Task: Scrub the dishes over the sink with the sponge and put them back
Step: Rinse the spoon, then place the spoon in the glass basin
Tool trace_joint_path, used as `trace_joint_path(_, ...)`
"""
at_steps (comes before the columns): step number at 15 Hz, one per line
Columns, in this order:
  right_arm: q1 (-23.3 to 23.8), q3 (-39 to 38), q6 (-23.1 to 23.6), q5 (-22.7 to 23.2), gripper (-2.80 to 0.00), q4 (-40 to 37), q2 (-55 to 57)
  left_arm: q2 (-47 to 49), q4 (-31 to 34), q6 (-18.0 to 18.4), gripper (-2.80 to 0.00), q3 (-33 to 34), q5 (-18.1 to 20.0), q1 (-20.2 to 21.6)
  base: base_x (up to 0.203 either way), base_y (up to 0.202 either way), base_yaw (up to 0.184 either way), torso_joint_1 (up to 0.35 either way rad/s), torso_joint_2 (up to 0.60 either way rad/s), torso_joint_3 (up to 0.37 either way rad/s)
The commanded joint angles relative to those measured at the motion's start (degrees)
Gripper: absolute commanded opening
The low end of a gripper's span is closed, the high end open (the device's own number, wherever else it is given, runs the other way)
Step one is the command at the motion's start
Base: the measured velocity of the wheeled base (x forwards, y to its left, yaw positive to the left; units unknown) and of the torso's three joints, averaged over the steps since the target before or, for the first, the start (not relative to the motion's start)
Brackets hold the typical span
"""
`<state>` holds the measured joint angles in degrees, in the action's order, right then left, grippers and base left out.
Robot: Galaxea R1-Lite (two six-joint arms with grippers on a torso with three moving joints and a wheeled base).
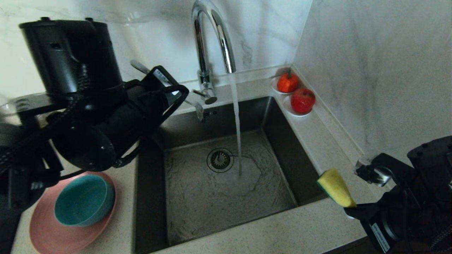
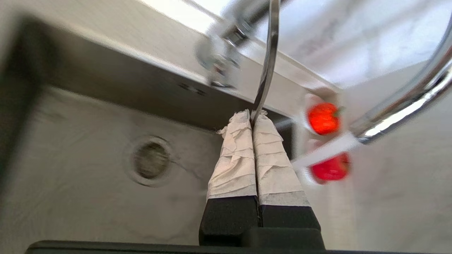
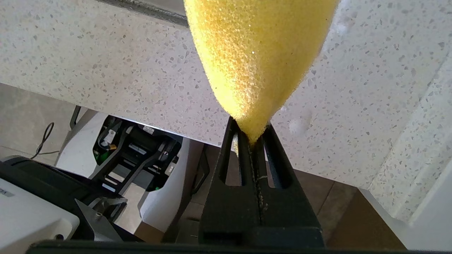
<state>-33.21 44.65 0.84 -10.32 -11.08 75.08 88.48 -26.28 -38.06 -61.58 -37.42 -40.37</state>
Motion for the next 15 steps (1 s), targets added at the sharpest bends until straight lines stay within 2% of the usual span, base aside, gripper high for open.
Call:
trace_joint_path(1,-0.02,-0.27,-0.32,-0.14,-2.80,-0.10,-0.27,-6.61,-0.14,3.04,-2.80,3.14,-0.54,0.70,0.000,0.000,0.000,0.000,0.00,0.000)
trace_joint_path(3,-0.02,-0.45,-0.49,-0.14,-2.80,-0.08,-0.37,-9.75,-0.13,9.08,-2.80,4.49,-1.22,2.68,0.000,0.000,0.000,0.000,0.00,0.000)
trace_joint_path(4,-0.02,-0.45,-0.58,-0.05,-2.80,-0.08,-0.37,-10.60,-0.17,11.21,-2.80,4.87,-2.80,3.35,0.000,0.000,0.000,0.000,0.00,0.000)
trace_joint_path(7,-0.02,-0.18,-0.67,-0.05,-2.80,-0.08,-0.55,-12.94,0.80,12.75,-2.80,6.08,-5.15,3.65,0.000,0.000,0.000,0.000,0.00,0.000)
trace_joint_path(10,-0.01,-0.79,-0.83,-0.04,-2.80,-0.08,-1.34,-16.97,1.01,18.55,-2.80,7.40,-5.55,7.76,0.000,0.000,0.000,0.000,0.00,0.000)
trace_joint_path(12,-0.02,-1.38,-0.93,-0.05,-2.80,-0.08,-1.96,-18.38,5.01,19.85,-2.80,7.41,-6.23,8.94,0.000,0.000,0.000,0.000,0.00,0.000)
trace_joint_path(13,0.06,-1.41,-1.01,-0.05,-2.80,-0.16,-2.27,-19.28,9.75,19.69,-2.80,7.43,-8.40,9.55,0.000,0.000,0.000,0.000,0.00,0.000)
trace_joint_path(15,0.07,-2.03,-1.02,0.04,-2.80,-0.17,-2.84,-22.02,12.97,18.95,-2.80,7.83,-10.16,10.23,0.000,0.000,0.000,0.000,0.00,0.000)
